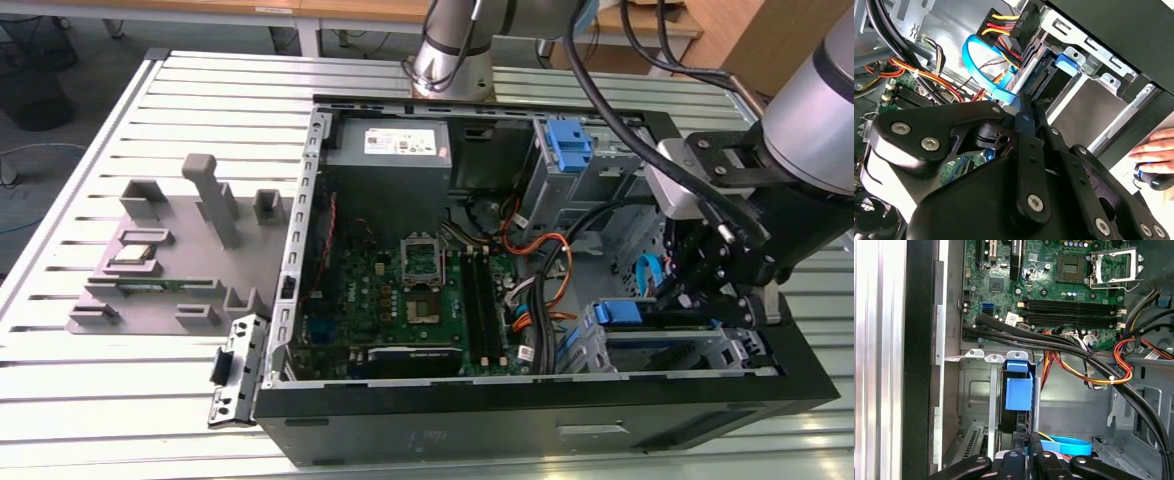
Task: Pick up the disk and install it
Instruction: 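Insert the first disk wire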
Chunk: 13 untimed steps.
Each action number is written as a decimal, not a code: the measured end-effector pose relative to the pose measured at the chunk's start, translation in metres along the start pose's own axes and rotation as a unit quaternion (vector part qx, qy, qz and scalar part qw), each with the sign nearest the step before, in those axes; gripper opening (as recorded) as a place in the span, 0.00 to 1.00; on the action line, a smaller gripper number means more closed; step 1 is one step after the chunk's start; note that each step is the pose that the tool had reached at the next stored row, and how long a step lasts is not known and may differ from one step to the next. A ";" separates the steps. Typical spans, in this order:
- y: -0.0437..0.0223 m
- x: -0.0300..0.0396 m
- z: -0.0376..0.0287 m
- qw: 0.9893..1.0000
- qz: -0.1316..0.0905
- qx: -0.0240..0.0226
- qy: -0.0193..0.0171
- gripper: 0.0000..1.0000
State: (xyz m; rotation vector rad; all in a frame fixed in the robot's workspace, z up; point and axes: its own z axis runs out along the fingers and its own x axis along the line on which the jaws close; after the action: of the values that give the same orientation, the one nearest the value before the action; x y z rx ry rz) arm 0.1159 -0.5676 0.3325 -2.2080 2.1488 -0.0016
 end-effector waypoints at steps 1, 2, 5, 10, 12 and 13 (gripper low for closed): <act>0.0000 0.0000 0.0002 1.000 0.000 0.000 0.000 0.16; 0.0001 0.0000 0.0007 1.000 0.000 0.000 0.000 0.16; 0.0001 0.0000 0.0011 1.000 0.000 0.000 0.000 0.16; 0.0001 0.0000 0.0014 1.000 0.000 0.000 0.000 0.16; 0.0001 0.0000 0.0014 1.000 0.000 0.000 0.000 0.23; 0.0001 0.0000 0.0014 1.000 0.000 0.000 0.000 0.23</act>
State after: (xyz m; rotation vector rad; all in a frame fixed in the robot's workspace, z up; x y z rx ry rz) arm 0.1159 -0.5676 0.3311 -2.2079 2.1488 -0.0015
